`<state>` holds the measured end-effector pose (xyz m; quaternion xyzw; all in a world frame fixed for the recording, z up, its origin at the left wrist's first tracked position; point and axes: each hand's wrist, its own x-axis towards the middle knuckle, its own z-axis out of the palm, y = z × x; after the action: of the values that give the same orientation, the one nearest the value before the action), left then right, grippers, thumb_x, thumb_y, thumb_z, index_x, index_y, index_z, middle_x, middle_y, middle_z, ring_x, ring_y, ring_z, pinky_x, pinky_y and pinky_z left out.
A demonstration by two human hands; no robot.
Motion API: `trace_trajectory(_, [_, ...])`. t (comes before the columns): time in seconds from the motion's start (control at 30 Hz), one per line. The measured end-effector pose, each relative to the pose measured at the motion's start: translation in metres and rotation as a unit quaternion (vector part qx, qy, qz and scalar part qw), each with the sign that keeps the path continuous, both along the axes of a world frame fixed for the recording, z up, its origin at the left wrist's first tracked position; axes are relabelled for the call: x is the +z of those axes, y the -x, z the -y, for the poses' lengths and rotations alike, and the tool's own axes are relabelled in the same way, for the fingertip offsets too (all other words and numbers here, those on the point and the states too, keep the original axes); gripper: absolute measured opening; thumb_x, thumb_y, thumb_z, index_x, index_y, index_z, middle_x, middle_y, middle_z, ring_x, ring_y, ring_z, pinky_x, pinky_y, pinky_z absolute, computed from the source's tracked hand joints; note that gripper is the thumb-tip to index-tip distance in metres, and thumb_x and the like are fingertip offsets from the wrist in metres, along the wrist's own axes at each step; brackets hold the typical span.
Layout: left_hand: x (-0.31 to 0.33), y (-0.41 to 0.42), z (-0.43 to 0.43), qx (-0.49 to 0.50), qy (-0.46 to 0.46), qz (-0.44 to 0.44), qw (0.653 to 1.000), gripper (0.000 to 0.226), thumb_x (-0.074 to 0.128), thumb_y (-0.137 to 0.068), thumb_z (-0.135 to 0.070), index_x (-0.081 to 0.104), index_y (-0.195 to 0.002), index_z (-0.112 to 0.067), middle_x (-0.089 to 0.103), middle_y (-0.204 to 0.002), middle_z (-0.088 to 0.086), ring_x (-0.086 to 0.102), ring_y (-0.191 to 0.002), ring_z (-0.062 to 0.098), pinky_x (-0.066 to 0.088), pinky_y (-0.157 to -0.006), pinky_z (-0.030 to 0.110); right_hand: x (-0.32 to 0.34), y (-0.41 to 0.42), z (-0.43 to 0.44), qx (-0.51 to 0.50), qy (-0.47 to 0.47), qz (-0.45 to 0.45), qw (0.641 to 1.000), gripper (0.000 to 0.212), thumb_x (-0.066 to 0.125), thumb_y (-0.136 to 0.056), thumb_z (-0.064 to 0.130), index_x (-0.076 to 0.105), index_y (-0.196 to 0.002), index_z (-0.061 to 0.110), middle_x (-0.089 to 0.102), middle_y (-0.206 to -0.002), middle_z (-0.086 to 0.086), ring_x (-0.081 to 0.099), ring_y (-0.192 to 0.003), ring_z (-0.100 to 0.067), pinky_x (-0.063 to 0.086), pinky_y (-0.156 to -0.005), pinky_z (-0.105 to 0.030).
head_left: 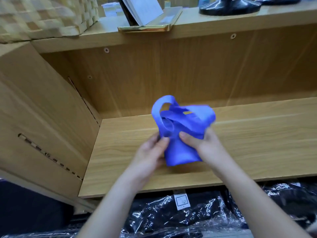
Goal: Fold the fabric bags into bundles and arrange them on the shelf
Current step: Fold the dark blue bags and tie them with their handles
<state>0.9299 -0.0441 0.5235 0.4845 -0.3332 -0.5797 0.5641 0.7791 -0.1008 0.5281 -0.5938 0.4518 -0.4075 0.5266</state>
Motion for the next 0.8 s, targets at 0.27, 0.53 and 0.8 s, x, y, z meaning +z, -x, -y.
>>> trace_trajectory(0.27, [-0.019, 0.038, -0.009, 0.074, -0.040, -0.059, 0.995, 0.027, 0.067, -0.089, -0.017, 0.063, -0.114, -0.008, 0.074, -0.101, 0.006, 0.069, -0.081, 0.016, 0.054, -0.067, 0.026, 0.000, -0.020, -0.008, -0.063, -0.013, -0.173, 0.983, 0.048, 0.034, -0.096, 0.057, 0.048, -0.112, 0.014, 0.062, -0.108, -0.006, 0.056, -0.103, -0.028, 0.044, -0.085, -0.038])
trace_trajectory(0.53, [-0.019, 0.043, -0.010, 0.122, -0.006, 0.018, 0.992, 0.011, 0.067, -0.087, -0.003, 0.071, -0.098, -0.004, 0.075, -0.094, 0.006, 0.067, -0.080, 0.012, 0.054, -0.070, 0.026, -0.006, -0.022, -0.020, -0.051, 0.072, -0.240, 0.967, 0.024, 0.035, -0.101, 0.042, 0.039, -0.099, 0.018, 0.063, -0.089, -0.009, 0.057, -0.089, -0.035, 0.047, -0.078, -0.045])
trace_trajectory(0.8, [-0.014, 0.028, -0.014, 0.050, -0.004, -0.001, 0.999, 0.038, 0.074, -0.080, -0.018, 0.063, -0.115, -0.005, 0.073, -0.108, 0.010, 0.069, -0.095, 0.019, 0.055, -0.079, 0.028, -0.014, -0.020, -0.024, -0.081, 0.090, -0.142, 0.982, 0.026, 0.043, -0.100, 0.041, 0.043, -0.085, 0.020, 0.058, -0.073, 0.007, 0.055, -0.076, -0.023, 0.040, -0.068, -0.037])
